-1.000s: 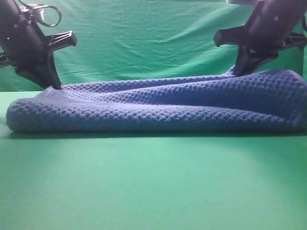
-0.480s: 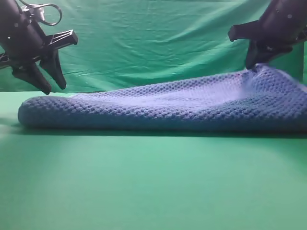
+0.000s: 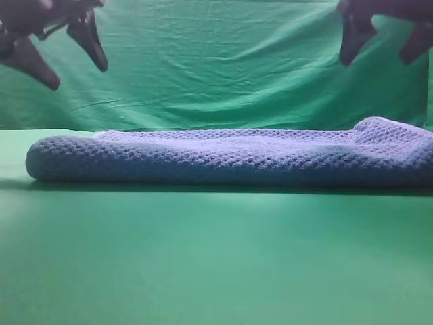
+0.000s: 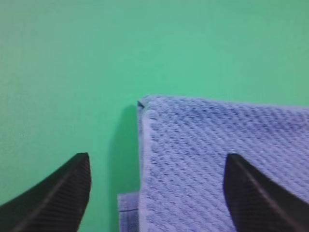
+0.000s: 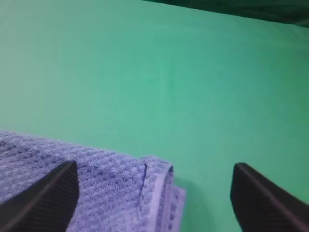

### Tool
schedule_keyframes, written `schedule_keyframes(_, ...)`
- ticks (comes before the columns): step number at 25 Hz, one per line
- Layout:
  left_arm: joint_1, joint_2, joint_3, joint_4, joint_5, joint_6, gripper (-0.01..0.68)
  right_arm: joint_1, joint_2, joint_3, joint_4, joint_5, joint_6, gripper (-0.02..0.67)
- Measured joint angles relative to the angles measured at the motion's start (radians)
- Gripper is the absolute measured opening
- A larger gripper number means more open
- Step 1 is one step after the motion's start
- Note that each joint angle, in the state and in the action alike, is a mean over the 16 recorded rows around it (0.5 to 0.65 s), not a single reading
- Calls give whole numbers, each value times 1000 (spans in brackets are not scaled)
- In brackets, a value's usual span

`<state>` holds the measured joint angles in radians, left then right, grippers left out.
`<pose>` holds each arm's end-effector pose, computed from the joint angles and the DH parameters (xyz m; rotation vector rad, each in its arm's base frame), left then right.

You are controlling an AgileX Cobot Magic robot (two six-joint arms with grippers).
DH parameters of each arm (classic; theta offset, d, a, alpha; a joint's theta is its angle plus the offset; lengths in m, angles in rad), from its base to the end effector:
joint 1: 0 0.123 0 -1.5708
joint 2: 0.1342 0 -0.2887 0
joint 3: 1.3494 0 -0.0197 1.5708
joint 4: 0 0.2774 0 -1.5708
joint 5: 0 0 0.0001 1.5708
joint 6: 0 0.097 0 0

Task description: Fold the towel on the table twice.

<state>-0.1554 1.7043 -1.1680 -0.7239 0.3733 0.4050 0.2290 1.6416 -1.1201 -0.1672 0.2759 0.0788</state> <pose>0.3961 -0.0858 0.2356 -0.0227 2.3315 -0.5038 0.3831 0.0848 0.2438 -0.3293 2.2527 0.0255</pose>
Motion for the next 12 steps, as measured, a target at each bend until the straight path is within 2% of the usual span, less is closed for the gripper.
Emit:
schedule_keyframes(3,0,-83,0,2,53,4,512,0,-95,-8,3,107,-1,496)
schedule_keyframes(7,0,-202,0,3,137,7,448,0,-234,-16,9,255,-1,352)
schedule_keyframes(12,0,-344,0,4,252,7,320,0,-405,-18,18,412,-1,174)
